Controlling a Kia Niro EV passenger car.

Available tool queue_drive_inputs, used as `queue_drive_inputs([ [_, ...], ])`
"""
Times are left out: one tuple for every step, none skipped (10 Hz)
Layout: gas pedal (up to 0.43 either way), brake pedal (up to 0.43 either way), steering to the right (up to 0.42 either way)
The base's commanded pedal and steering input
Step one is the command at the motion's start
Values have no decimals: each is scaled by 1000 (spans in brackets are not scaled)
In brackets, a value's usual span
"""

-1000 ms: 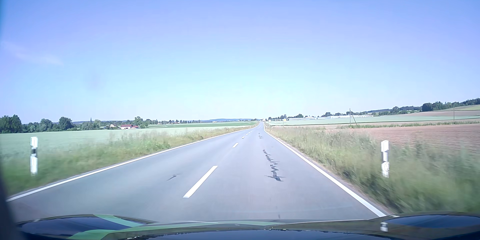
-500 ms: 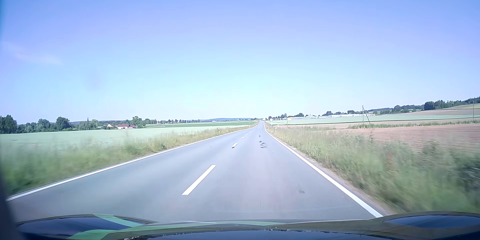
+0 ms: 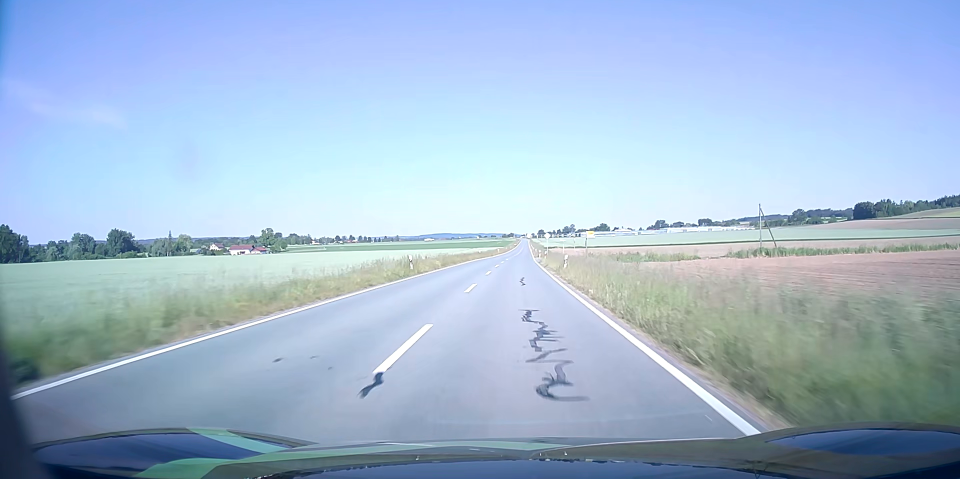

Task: Follow the waypoints while adhering to traffic rules and regulations

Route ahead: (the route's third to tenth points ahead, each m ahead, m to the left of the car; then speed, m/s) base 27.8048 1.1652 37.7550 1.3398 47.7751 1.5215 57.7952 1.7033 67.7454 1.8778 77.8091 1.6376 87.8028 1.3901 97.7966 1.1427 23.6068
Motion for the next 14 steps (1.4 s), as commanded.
queue_drive_inputs([
  [157, 0, -2],
  [169, 0, -2],
  [169, 0, -2],
  [169, 0, -2],
  [169, 0, -2],
  [177, 0, -2],
  [197, 0, -2],
  [197, 0, -2],
  [209, 0, -2],
  [209, 0, -1],
  [209, 0, 0],
  [209, 0, 0],
  [209, 0, 0],
  [197, 0, 0],
])
